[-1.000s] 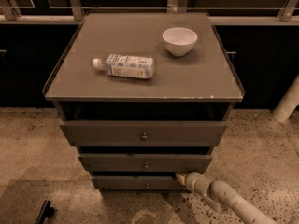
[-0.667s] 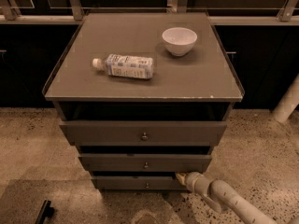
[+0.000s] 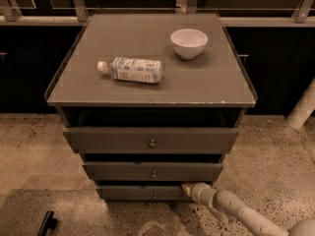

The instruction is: Open bottom drawer

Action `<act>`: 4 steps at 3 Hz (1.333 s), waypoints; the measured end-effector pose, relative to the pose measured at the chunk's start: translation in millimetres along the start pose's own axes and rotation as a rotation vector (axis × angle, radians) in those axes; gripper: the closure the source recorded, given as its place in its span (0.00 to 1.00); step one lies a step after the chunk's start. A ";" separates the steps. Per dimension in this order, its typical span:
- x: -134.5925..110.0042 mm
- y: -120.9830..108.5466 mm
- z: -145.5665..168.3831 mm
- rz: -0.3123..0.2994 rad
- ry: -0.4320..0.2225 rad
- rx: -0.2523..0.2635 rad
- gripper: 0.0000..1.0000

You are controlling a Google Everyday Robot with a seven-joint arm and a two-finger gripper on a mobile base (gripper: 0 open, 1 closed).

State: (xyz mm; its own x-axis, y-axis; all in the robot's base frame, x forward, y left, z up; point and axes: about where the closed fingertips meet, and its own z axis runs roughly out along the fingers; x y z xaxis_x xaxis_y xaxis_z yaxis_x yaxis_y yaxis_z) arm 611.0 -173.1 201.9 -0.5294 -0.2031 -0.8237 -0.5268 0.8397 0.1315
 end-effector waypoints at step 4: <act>-1.8 3.5 27.0 -0.084 0.077 0.011 1.00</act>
Offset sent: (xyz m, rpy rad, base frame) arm 0.0245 0.0180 -0.0119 -0.0897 0.0072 0.0560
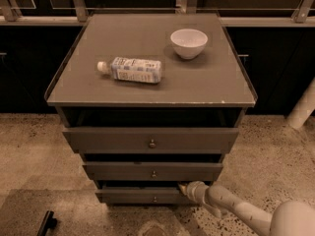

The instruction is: Open bottom drawer

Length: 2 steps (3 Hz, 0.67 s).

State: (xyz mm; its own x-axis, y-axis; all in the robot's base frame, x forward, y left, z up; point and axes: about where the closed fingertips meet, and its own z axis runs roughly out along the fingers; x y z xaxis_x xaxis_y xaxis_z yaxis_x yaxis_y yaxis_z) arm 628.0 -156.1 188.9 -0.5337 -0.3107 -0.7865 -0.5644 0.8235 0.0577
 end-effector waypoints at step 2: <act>28.7 15.5 -40.8 0.099 0.097 -0.096 1.00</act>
Offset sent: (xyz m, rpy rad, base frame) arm -0.1446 -0.0575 -0.0064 0.1333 0.4335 0.0479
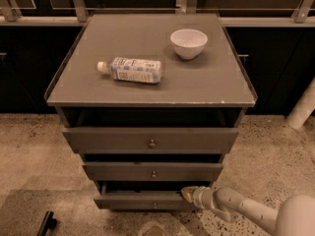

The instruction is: Open bottom drawer

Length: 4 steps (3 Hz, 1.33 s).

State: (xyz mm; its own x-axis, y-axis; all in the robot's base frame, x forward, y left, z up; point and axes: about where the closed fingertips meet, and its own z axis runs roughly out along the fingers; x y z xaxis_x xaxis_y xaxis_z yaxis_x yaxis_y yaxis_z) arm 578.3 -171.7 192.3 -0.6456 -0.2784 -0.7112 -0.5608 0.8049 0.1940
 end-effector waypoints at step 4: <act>-37.9 -4.6 -2.1 -0.037 -0.085 0.051 1.00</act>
Offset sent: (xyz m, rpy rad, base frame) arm 0.0130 0.0019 0.0145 -0.0118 -0.0620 -0.0132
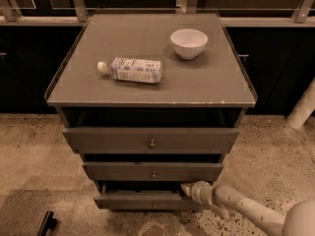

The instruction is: Open bottom drawer

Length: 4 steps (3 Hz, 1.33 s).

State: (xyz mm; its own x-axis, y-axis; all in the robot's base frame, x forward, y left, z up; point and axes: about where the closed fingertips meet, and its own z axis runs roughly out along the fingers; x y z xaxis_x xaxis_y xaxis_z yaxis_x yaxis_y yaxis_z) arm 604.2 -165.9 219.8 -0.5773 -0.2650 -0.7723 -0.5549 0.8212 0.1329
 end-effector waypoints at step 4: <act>46.6 6.9 11.7 -0.076 0.157 -0.103 1.00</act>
Offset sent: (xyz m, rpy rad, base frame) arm -0.0057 0.0113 -0.0484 -0.0796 0.1336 0.0865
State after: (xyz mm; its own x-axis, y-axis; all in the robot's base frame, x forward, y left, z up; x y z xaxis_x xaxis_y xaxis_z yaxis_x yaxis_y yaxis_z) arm 580.5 -166.6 177.4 -0.6131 -0.4067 -0.6773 -0.6543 0.7419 0.1468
